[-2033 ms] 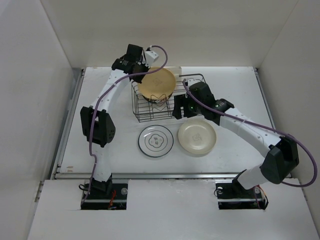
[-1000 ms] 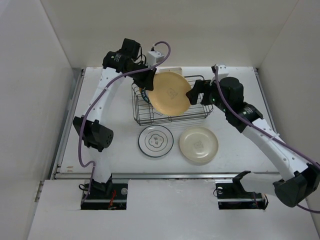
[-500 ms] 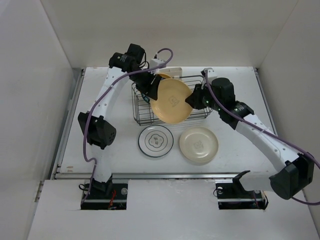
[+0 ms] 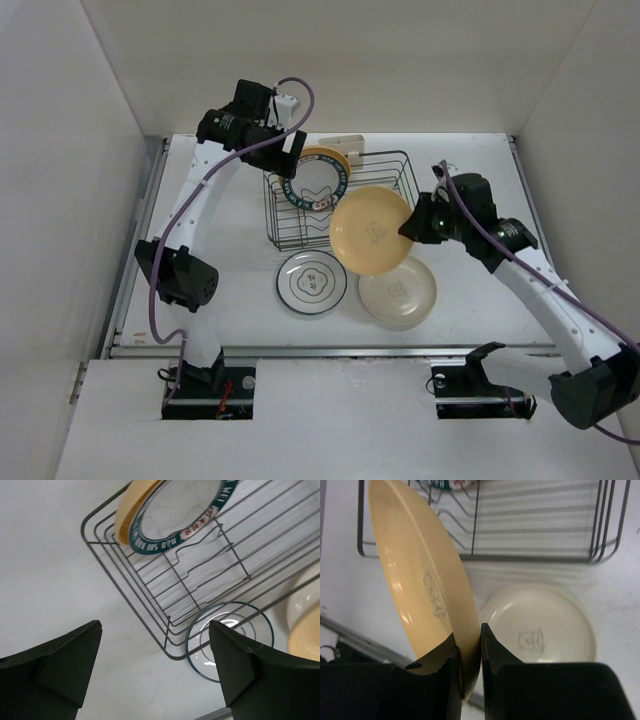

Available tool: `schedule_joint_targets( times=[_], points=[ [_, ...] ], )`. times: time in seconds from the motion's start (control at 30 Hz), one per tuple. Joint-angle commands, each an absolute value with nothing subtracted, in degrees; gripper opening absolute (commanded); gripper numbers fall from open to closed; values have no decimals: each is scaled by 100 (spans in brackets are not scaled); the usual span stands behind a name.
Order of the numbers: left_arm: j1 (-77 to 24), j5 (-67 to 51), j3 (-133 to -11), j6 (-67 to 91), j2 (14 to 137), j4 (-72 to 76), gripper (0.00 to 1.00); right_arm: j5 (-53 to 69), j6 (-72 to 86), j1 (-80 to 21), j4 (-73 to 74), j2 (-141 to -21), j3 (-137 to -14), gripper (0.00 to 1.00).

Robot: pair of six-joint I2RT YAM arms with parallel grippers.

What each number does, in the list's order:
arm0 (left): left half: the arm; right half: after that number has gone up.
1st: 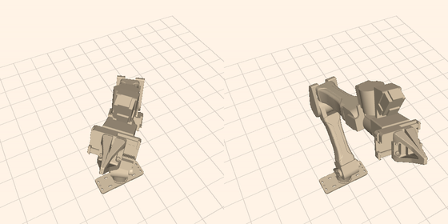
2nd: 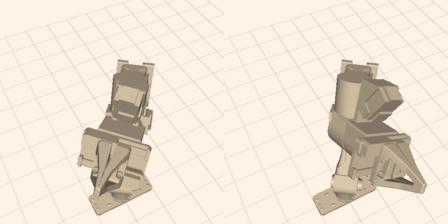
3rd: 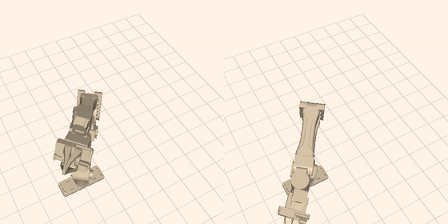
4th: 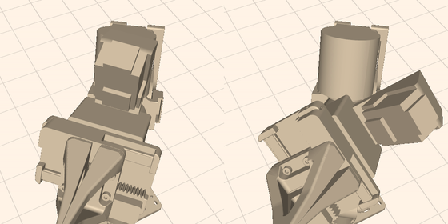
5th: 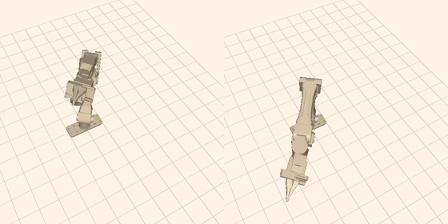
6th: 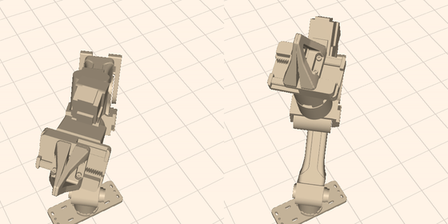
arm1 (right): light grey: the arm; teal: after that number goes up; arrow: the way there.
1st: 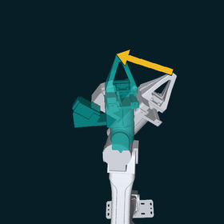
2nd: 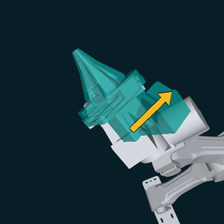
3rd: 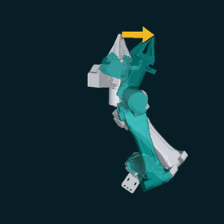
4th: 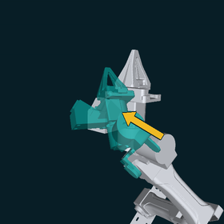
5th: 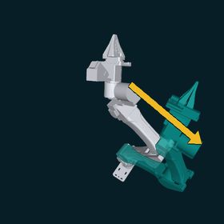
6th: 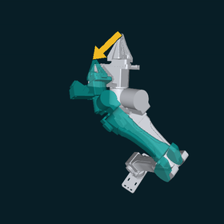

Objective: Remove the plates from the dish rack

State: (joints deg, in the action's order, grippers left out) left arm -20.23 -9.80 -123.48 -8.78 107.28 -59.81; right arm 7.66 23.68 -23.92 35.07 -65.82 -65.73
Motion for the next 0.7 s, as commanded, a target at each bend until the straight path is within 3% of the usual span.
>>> schedule_joint_targets(
  times=[0.0,0.17,0.37,0.67],
  points=[
    [-1987,-89,-12016,-554,10617,-5810,87,1345,3083,-2303,4025,-5996,-6049,0],
    [-1917,579,-11698,-352,10951,-5695,87,792,3866,-2303,4438,-5327,-5011,0],
    [-1775,378,-11593,-167,11224,-5634,88,-349,4622,-2303,4395,-5098,-4562,0],
    [-1775,35,-11303,-166,11522,-5634,88,-720,4852,-2303,4175,-5221,-4219,0]
  ],
)
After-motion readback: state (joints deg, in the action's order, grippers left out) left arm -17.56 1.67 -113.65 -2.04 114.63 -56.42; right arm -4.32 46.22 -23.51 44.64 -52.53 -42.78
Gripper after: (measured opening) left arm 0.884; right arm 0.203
